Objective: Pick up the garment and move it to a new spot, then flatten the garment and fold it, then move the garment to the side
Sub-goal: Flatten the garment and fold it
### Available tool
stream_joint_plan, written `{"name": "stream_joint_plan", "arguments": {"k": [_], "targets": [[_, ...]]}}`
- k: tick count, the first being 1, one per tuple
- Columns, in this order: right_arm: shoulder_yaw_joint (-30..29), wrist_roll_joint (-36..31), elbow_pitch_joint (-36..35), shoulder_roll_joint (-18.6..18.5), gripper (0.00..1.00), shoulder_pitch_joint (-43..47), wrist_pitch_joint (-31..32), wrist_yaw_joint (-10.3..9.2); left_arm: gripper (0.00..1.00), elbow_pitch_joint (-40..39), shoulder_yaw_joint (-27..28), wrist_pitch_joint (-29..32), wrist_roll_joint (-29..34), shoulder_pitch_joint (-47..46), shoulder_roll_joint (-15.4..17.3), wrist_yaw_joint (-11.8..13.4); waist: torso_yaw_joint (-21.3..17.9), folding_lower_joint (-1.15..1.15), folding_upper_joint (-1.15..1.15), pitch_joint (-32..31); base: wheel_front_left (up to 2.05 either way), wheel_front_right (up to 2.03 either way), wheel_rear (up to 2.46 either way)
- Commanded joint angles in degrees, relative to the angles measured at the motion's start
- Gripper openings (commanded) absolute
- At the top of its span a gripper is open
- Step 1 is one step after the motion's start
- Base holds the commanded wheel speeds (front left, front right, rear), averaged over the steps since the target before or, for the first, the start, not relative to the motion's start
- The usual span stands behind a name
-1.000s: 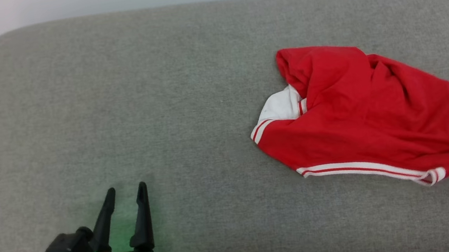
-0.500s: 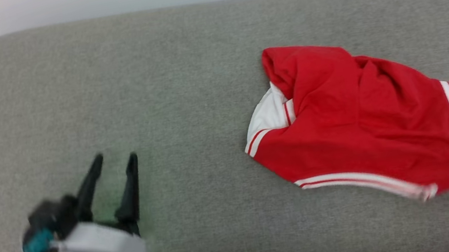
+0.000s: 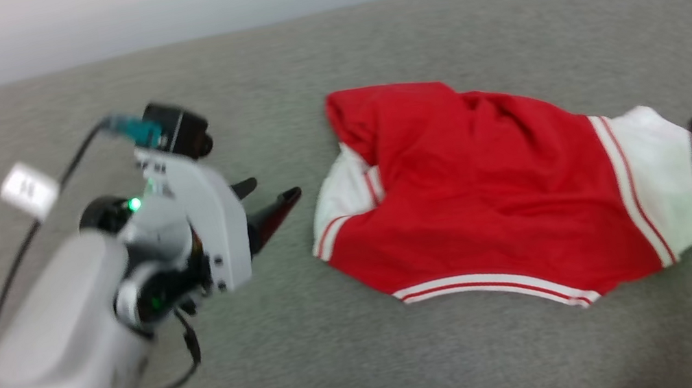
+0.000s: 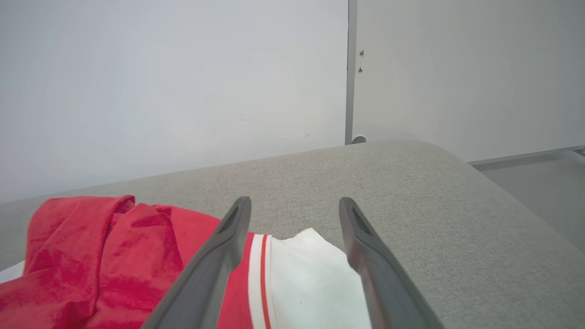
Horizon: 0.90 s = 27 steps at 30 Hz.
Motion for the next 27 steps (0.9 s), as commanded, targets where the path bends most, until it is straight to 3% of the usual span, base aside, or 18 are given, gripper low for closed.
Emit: {"name": "stream_joint_plan", "arguments": {"k": [1, 7, 14, 16, 17, 18, 20, 27], "targets": [[1.0, 0.1, -0.5, 0.4, 1.00, 0.5, -0.2, -0.06, 1.00, 1.5, -0.8, 2.6, -0.9, -2.2, 0.1, 0.1, -3.7, 0.00, 0.00, 2.0, 0.00, 0.00, 0.00], [4.1, -1.8, -2.3, 1.2, 1.00, -0.5, -0.6, -0.05, 1.00, 11.4, -2.3, 12.4, -6.6, -10.7, -2.1, 0.1, -8.9, 0.00, 0.00, 5.7, 0.00, 0.00, 0.00], [5.9, -1.6, -2.0, 2.7, 1.00, -1.1, -2.1, -0.05, 1.00, 18.3, -5.5, 14.7, -7.5, -13.8, -2.1, 0.1, -12.2, 0.00, 0.00, 7.9, 0.00, 0.00, 0.00], [5.7, -1.9, -1.8, 2.8, 1.00, -0.9, -2.3, -0.05, 0.71, 19.1, -6.2, 15.2, -8.6, -13.6, -1.8, 0.1, -12.1, 0.00, 0.00, 7.9, 0.00, 0.00, 0.00], [5.5, -2.0, -1.8, 2.8, 1.00, -0.9, -2.3, -0.05, 0.46, 19.2, -6.5, 15.3, -9.3, -13.4, -2.0, 0.1, -11.9, 0.00, 0.00, 7.9, 0.00, 0.00, 0.00], [5.2, -2.1, -1.7, 2.7, 1.00, -1.0, -2.3, -0.05, 0.36, 19.5, -6.7, 15.5, -10.2, -13.0, -2.4, 0.1, -11.6, 0.00, 0.00, 7.7, 0.00, 0.00, 0.00], [5.0, -2.3, -2.0, 2.4, 1.00, -1.4, -2.3, -0.05, 0.00, 19.3, -7.0, 15.0, -11.2, -12.9, -2.8, 0.1, -10.7, 0.00, 0.00, 7.5, 0.00, 0.00, 0.00], [4.4, -2.8, -3.4, 1.3, 1.00, -0.9, -0.9, -0.05, 0.00, 18.9, -6.9, 9.6, -13.4, -13.6, -1.9, 0.1, -4.7, 0.00, 0.00, 5.0, 0.00, 0.00, 0.00]]}}
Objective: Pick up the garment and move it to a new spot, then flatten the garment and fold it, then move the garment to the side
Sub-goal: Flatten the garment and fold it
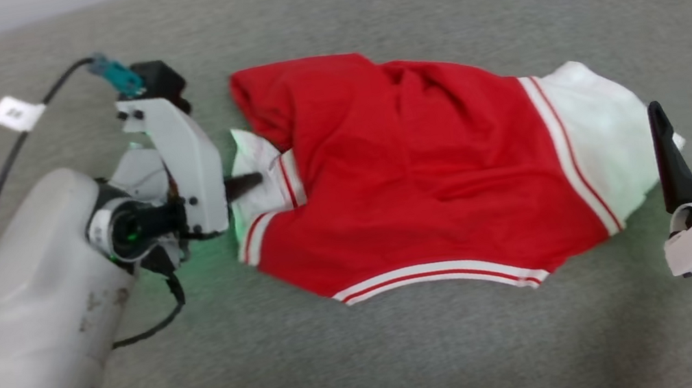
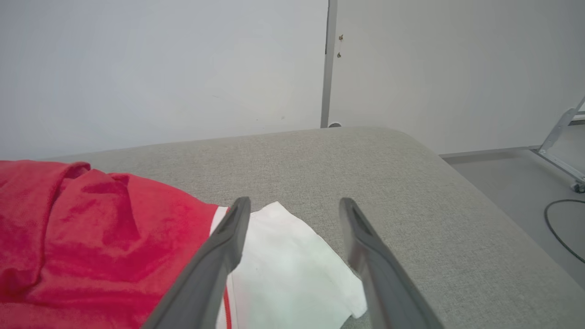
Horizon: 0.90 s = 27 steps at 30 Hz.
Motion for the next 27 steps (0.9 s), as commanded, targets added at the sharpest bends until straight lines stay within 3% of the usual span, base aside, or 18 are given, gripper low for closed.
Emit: {"name": "stream_joint_plan", "arguments": {"k": [1, 10, 19, 23, 24, 25, 27], "targets": [[-0.4, -0.1, -0.4, -0.5, 1.00, 0.8, 0.3, -0.05, 0.00, 0.0, 0.5, -1.4, -0.9, 0.3, 0.7, 0.1, 4.9, 0.00, 0.00, -3.2, 0.00, 0.00, 0.00], [-0.4, -0.6, -2.4, -1.4, 1.00, 2.3, 3.1, -0.04, 0.00, 0.8, 2.6, -9.0, -4.3, 6.9, 5.2, 0.1, 12.2, 0.00, 0.00, -7.8, 0.00, 0.00, 0.00], [-1.5, -0.7, -5.0, -2.3, 1.00, 3.9, 5.9, -0.04, 0.00, 5.9, 6.0, -18.2, -5.9, 13.9, 6.9, 1.4, 14.7, 0.00, 0.00, -9.6, 0.00, 0.00, 0.00], [-1.1, -0.7, -5.8, -2.8, 1.00, 4.7, 6.9, -0.04, 0.32, 7.2, 5.9, -19.2, -5.7, 14.7, 6.2, 1.3, 14.6, 0.00, 0.00, -9.7, 0.00, 0.00, 0.00], [-0.7, -0.6, -5.9, -3.1, 1.00, 4.8, 7.2, -0.04, 0.45, 7.6, 5.8, -19.9, -5.3, 14.7, 6.2, 1.3, 14.4, 0.00, 0.00, -9.7, 0.00, 0.00, 0.00], [-0.2, -0.6, -6.0, -3.3, 1.00, 4.7, 7.5, -0.04, 0.95, 7.9, 5.6, -20.5, -4.8, 14.7, 6.3, 1.3, 14.2, 0.00, 0.00, -9.8, 0.00, 0.00, 0.00], [1.2, -0.5, -6.3, -4.3, 1.00, 4.8, 8.1, -0.04, 1.00, 8.4, 5.2, -22.4, -3.6, 14.6, 6.5, 1.1, 13.8, 0.00, 0.00, -9.9, 0.00, 0.00, 0.00]]}}
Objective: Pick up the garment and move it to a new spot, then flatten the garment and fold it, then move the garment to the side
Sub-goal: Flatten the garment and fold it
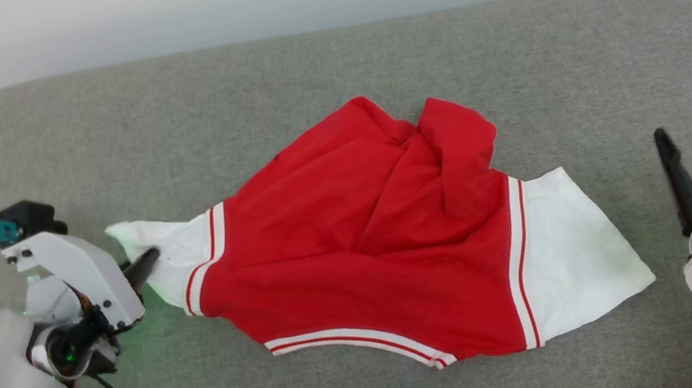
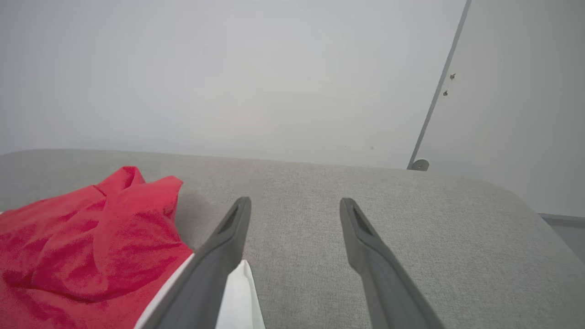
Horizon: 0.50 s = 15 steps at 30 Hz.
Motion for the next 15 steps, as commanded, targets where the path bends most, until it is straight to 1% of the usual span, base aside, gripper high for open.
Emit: {"name": "stream_joint_plan", "arguments": {"k": [1, 4, 6, 9, 11, 14, 15], "targets": [[0.6, 0.1, -0.2, -0.7, 1.00, 0.7, 0.4, -0.04, 1.00, 0.0, -0.2, -0.9, 0.7, 0.2, 0.2, -0.2, -0.3, 0.00, 0.00, -0.2, 0.00, 0.00, 0.00], [3.8, 0.5, -0.6, -3.6, 1.00, 1.4, 2.2, -0.04, 1.00, -1.1, -0.9, -5.3, 3.0, 1.1, 1.0, -0.6, -0.4, 0.00, 0.00, -0.6, 0.00, 0.00, 0.00], [6.9, 0.8, -0.7, -6.1, 1.00, 2.0, 3.7, -0.04, 1.00, -2.6, -1.0, -9.7, 4.6, 2.2, 1.5, -0.8, -0.4, 0.00, 0.00, -1.0, 0.00, 0.00, 0.00], [12.4, 2.4, -1.4, -11.1, 1.00, 3.0, 6.6, -0.04, 1.00, -5.8, -1.4, -17.6, 7.7, 4.5, 2.4, -0.9, 0.1, 0.00, 0.00, -1.5, 0.00, 0.00, 0.00], [17.3, 4.0, -2.1, -15.0, 1.00, 3.6, 9.1, -0.04, 1.00, -8.0, -1.4, -22.7, 9.5, 6.9, 2.4, -0.2, 0.6, 0.00, 0.00, -1.8, 0.00, 0.00, 0.00], [24.6, 7.5, -3.6, -21.4, 1.00, 3.8, 13.2, -0.05, 1.00, -11.5, -1.0, -29.7, 11.0, 10.9, 1.7, 2.1, 1.7, 0.00, 0.00, -2.2, 0.00, 0.00, 0.00], [27.5, 9.0, -4.4, -23.5, 1.00, 3.7, 14.6, -0.04, 1.00, -12.7, -0.7, -31.4, 11.3, 12.4, 1.4, 3.3, 2.2, 0.00, 0.00, -2.2, 0.00, 0.00, 0.00]]}}
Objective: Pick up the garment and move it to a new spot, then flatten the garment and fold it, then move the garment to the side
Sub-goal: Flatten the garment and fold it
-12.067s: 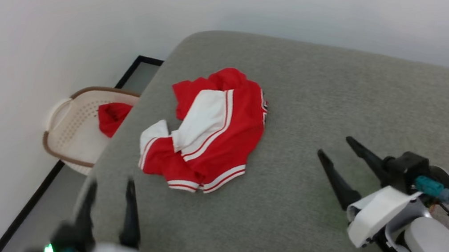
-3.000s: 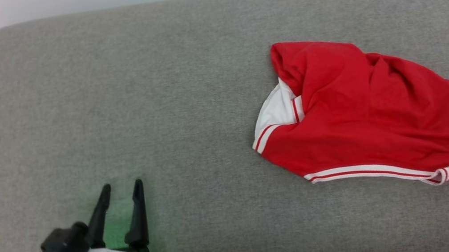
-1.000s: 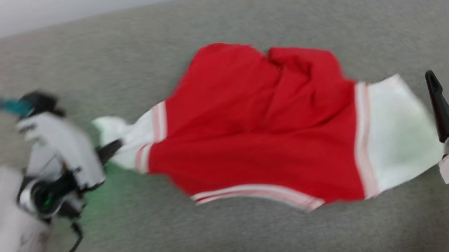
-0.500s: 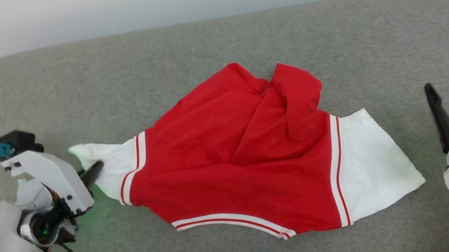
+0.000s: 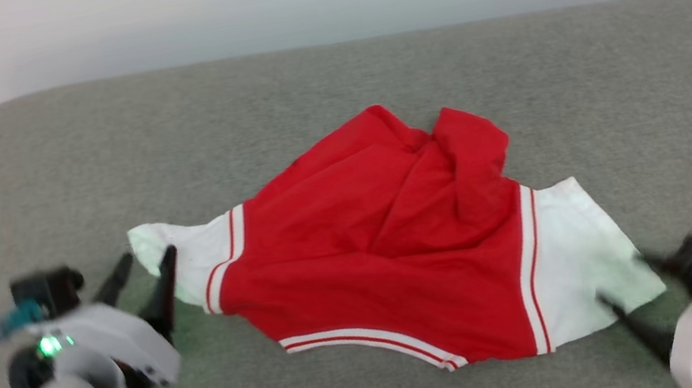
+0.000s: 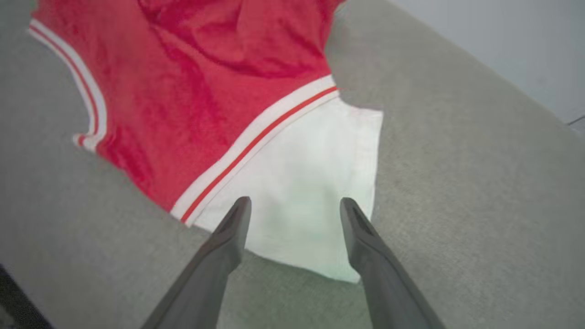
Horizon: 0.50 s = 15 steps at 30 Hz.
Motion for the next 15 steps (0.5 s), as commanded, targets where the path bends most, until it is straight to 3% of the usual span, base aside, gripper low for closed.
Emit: {"name": "stream_joint_plan", "arguments": {"k": [1, 6, 9, 15], "targets": [[2.2, 1.6, -0.7, -1.3, 1.00, 0.0, 1.0, -0.06, 1.00, -1.0, 0.5, -1.1, 0.6, 1.6, -0.4, 1.2, 1.1, 0.00, 0.00, -0.3, 0.00, 0.00, 0.00], [11.7, 5.9, -2.7, -9.9, 1.00, -3.2, 6.3, -0.05, 1.00, -8.1, 2.9, -3.4, 5.9, 8.3, -1.8, 7.1, 4.2, 0.00, 0.00, 0.0, 0.00, 0.00, 0.00], [16.3, 6.5, -2.9, -13.5, 1.00, -5.7, 8.2, -0.06, 1.00, -13.4, 6.3, -3.4, 10.1, 12.0, -3.5, 9.2, 6.2, 0.00, 0.00, 0.8, 0.00, 0.00, 0.00], [25.3, 7.2, -1.6, -18.0, 1.00, -10.9, 9.8, -0.06, 1.00, -18.4, 10.4, -3.4, 16.1, 16.0, -6.2, 9.3, 10.0, 0.00, 0.00, 3.0, 0.00, 0.00, 0.00]]}}
